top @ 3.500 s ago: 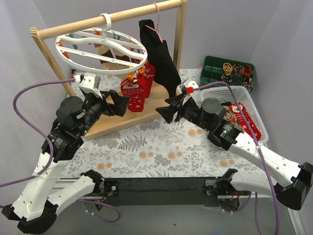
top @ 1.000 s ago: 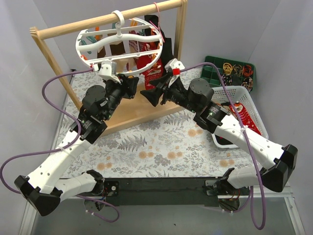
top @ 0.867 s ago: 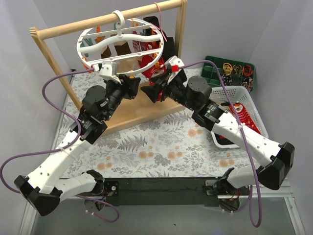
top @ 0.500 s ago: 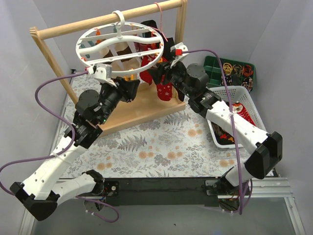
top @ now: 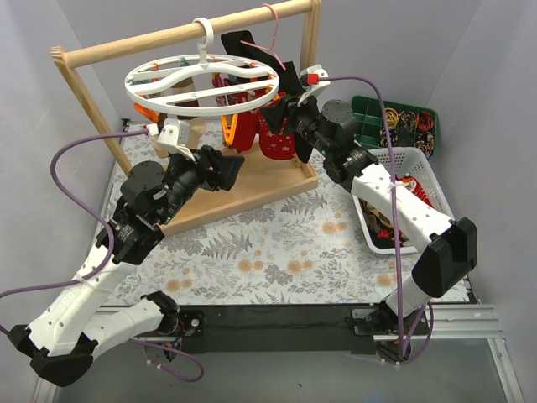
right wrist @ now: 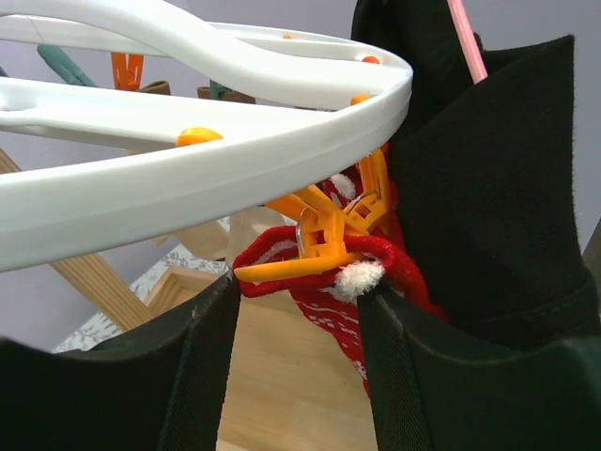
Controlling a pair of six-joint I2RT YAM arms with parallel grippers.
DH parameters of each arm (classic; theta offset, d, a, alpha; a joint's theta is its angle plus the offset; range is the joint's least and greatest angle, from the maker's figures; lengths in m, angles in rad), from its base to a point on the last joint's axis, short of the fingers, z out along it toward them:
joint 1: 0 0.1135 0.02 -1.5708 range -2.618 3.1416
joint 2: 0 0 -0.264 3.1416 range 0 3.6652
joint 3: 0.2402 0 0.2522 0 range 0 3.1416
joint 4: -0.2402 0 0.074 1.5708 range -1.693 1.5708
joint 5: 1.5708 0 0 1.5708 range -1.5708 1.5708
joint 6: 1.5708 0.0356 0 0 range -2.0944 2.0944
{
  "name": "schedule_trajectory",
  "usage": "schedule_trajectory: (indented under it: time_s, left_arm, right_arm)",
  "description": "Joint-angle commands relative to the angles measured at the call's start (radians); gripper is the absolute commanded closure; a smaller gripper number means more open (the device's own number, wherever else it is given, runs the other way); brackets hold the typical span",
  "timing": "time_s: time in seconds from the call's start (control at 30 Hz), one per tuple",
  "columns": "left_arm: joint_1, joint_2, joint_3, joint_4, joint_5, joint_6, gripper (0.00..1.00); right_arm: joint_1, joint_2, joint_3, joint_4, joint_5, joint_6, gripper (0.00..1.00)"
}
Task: Clip the socks to the hanger
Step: Open the clamp at the hanger.
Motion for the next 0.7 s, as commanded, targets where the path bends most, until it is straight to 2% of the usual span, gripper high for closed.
schedule_trajectory:
  time_s: [0.0,0.2,0.43,0.67]
  left_arm:
    - [0.000,0.008,0.091,-0.039,-0.027,-0.015,0.33]
    - [-0.001,0.045,0.182,-0.003,-0.056,-0.043,0.33]
    - [-0.001,0.093,0.248,0.026,-0.153,-0.029,0.33]
    - [-0.001,0.123,0.253,0.050,-0.192,-0.023,0.44]
  right_arm:
    - [-0.012,-0.001,0.042,0.065,-0.018,0.005,0.43]
    - [-0.015,-0.013,0.026,0.063,-0.038,-0.006,0.42]
    - [-0.017,-0.024,0.011,0.063,-0.067,-0.010,0.42]
    - [-0.017,-0.038,-0.006,0.063,-0.077,-0.010,0.43]
